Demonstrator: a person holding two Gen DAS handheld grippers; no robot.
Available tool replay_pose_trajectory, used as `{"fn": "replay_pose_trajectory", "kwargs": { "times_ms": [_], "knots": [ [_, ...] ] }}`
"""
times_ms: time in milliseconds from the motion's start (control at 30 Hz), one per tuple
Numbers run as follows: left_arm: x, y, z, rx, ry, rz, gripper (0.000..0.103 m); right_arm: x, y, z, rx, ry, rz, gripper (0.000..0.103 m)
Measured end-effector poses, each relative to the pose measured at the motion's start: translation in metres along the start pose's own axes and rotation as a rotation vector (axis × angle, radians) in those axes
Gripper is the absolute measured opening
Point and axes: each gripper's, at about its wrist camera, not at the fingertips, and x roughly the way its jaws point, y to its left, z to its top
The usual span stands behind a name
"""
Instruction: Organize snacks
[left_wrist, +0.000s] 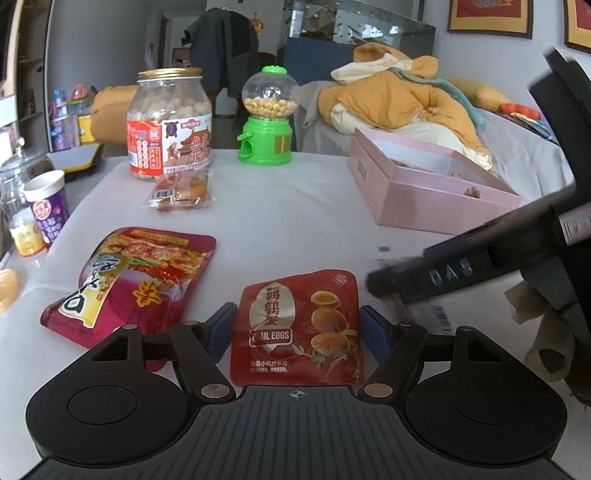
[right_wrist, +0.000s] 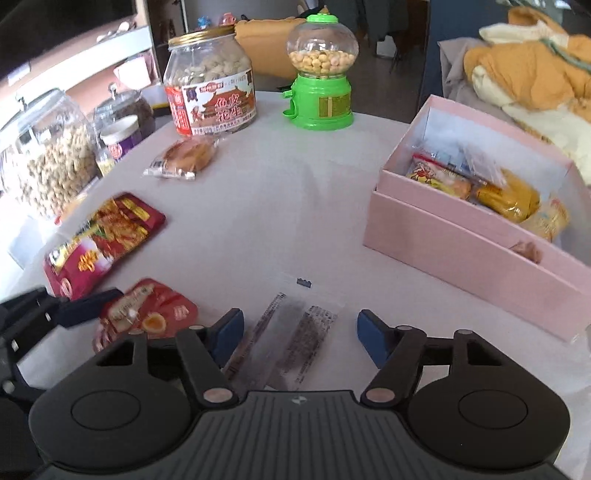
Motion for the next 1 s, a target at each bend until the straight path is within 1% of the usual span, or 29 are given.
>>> {"fn": "replay_pose_trajectory", "kwargs": {
  "times_ms": [67,100,133,200,300,367,467,500,567,600,633,667,700,767,867,1000],
  "knots": [
    [0.0,0.001,0.0,-0.002,0.0,-0.002,0.077,-0.002,-0.001,-0.006,-0.03,-0.007,-0.034,0.071],
    [0.0,0.001,0.0,-0.004,-0.001,-0.003,0.077,-0.005,-0.003,-0.01,-0.038,-0.014,-0.048,0.074],
    [0.0,0.001,0.0,-0.005,-0.001,-0.003,0.077,-0.006,-0.005,-0.013,-0.044,-0.017,-0.062,0.08],
    [0.0,0.001,0.0,-0.005,-0.001,-0.003,0.077,-0.009,-0.008,-0.017,-0.051,-0.021,-0.115,0.087],
    [0.0,0.001,0.0,-0.003,0.0,-0.002,0.077,-0.012,-0.012,-0.019,-0.052,-0.023,-0.159,0.087],
    [0.0,0.001,0.0,-0.003,0.0,-0.001,0.077,-0.015,-0.01,-0.022,-0.053,-0.018,-0.152,0.087],
    [-0.001,0.001,0.0,-0.002,0.0,0.0,0.077,-0.019,-0.001,-0.023,-0.076,0.0,-0.103,0.087],
    [0.0,0.0,0.0,-0.002,0.0,0.0,0.077,-0.02,0.001,-0.024,-0.078,-0.004,-0.098,0.084],
    [0.0,0.0,0.0,0.003,0.001,0.004,0.077,-0.02,0.003,-0.025,-0.068,-0.005,-0.09,0.074],
    [0.0,0.0,0.0,0.006,0.002,0.006,0.077,-0.02,0.002,-0.024,-0.053,0.001,-0.064,0.064],
    [0.0,0.0,0.0,0.007,0.002,0.007,0.077,-0.021,-0.001,-0.023,-0.034,0.008,-0.039,0.048],
    [0.0,-0.001,0.0,0.008,0.003,0.008,0.077,-0.023,-0.005,-0.022,-0.014,0.019,-0.009,0.043],
    [0.0,-0.001,0.0,0.009,0.003,0.009,0.077,-0.024,-0.007,-0.022,-0.003,0.024,-0.001,0.041],
    [0.001,-0.001,0.0,0.011,0.003,0.01,0.077,-0.028,-0.011,-0.024,0.007,0.027,-0.018,0.038],
    [0.001,-0.002,0.0,0.017,0.005,0.015,0.077,-0.038,-0.025,-0.03,0.022,0.019,-0.041,0.038],
    [0.002,-0.005,0.0,0.035,0.01,0.03,0.077,-0.056,-0.053,-0.036,0.09,-0.007,-0.05,0.038]
  ]
}}
